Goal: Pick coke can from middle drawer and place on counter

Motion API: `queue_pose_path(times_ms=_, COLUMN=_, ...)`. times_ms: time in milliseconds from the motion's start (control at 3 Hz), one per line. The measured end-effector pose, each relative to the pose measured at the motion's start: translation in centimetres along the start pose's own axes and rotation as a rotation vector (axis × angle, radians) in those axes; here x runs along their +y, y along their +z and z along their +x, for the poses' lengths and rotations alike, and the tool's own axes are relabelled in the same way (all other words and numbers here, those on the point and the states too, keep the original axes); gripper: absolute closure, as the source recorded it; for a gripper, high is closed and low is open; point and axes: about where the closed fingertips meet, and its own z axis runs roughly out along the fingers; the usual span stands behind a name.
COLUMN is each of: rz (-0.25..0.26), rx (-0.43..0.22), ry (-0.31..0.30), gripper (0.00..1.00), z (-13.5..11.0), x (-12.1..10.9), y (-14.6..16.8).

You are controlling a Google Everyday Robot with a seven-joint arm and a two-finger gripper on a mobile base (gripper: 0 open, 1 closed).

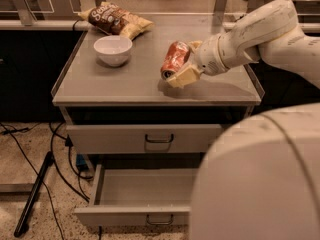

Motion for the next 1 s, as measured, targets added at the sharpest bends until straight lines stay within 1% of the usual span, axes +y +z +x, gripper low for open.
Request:
queue_pose_path(times_ms=333, rz=-0.009, rx=0.009, ry=0.035, gripper=1.00, z=0.7, x=-0.7, y=1.2)
queue_pose_path(times_ms=1000, rz=-0.065, rx=-0.032, ry=0.152, gripper=1.00, z=2.5, x=-1.0, y=3.0)
